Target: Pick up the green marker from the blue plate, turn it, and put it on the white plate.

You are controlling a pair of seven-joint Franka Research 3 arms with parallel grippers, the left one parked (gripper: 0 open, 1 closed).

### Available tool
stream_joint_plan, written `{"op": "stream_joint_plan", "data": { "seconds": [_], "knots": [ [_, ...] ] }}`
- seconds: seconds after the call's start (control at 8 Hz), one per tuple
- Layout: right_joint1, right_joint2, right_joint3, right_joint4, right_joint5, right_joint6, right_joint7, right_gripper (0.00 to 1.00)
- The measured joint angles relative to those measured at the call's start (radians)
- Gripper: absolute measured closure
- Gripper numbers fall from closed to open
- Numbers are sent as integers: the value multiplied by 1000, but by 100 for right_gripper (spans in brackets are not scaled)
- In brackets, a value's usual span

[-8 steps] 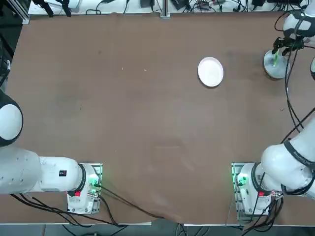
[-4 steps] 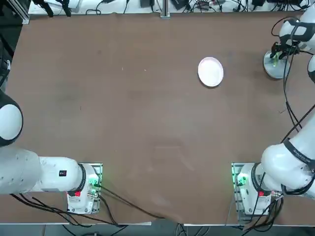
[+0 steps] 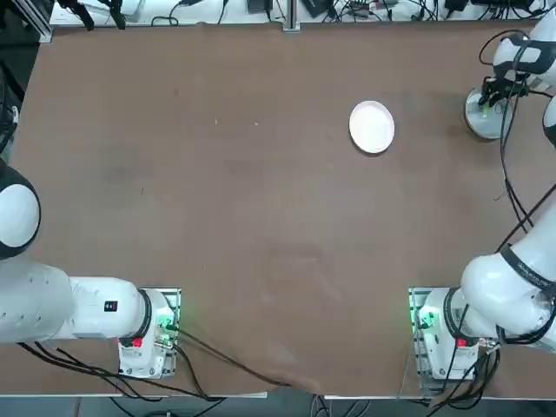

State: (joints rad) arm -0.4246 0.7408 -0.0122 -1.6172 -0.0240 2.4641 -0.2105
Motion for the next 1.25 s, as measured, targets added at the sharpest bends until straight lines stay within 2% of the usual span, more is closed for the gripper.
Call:
{"op": "stream_joint_plan", "data": {
  "seconds": [0.25, 0.38, 0.62, 0.88, 1.0, 1.25],
  "knots": [
    [0, -13, 2, 18, 0, -17, -1, 82],
    [2, -46, 6, 30, 0, -73, -1, 82],
    [17, -163, 22, 42, 2, -264, 40, 82],
    [96, -284, 37, 39, 9, -454, 229, 82],
    [167, -320, 40, 31, 10, -502, 383, 82],
    [312, -338, 43, 6, 10, -521, 700, 82]
  ]
}}
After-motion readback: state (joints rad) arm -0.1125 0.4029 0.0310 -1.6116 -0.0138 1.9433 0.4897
